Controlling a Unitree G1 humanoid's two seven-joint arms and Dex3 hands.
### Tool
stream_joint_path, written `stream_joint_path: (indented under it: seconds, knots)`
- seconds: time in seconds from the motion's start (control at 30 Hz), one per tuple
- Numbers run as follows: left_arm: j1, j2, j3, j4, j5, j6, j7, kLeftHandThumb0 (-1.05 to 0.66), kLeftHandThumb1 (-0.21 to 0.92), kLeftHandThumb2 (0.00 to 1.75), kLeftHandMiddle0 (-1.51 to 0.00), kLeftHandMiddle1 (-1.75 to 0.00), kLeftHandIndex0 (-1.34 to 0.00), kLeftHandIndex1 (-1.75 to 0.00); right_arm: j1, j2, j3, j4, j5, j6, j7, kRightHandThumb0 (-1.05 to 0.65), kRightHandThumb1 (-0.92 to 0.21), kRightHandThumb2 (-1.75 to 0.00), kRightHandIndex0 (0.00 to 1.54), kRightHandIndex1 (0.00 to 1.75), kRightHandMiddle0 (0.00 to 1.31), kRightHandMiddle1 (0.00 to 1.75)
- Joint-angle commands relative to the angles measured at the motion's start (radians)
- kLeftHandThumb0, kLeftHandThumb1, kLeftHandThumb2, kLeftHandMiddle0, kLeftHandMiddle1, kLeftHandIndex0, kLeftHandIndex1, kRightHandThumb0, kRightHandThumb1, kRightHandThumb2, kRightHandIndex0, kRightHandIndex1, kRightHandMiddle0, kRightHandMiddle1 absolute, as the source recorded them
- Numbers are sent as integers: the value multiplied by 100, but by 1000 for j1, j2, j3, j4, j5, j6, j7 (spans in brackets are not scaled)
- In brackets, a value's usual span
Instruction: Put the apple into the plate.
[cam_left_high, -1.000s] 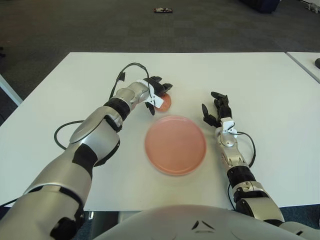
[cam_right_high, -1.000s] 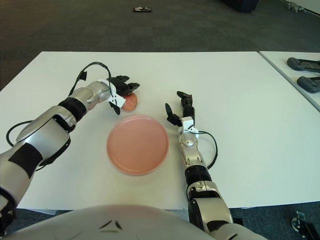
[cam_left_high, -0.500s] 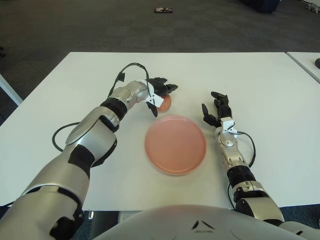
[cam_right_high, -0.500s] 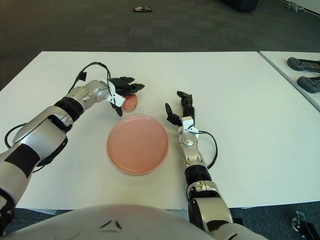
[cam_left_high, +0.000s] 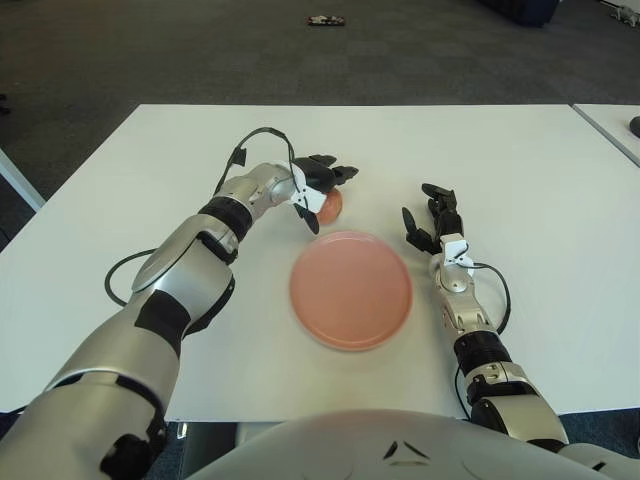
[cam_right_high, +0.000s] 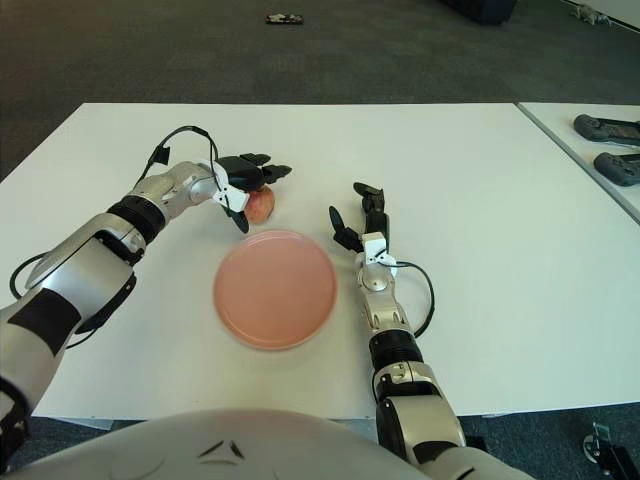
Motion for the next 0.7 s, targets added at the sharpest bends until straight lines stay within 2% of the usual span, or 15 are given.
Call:
stream_joint_path:
  seconds: [0.0,0.33,0.67]
  knots:
    - [6,3,-3,21,16,16,22,-100,69,1,0,0,0,0,46,7,-3,38,0,55,4,-55,-70,-65,36,33,0,91]
    - [5,-18,-32,67,66,100,57,-95,68,0,0,0,0,0,55,1,-5,33,9,45,26,-54,-66,-68,36,36,0,95]
    - [11,-21,-37,70,76,149,64,-104,70,1,0,0,0,0,57,-3,-7,35,9,39,36,-55,-66,-70,35,36,0,96]
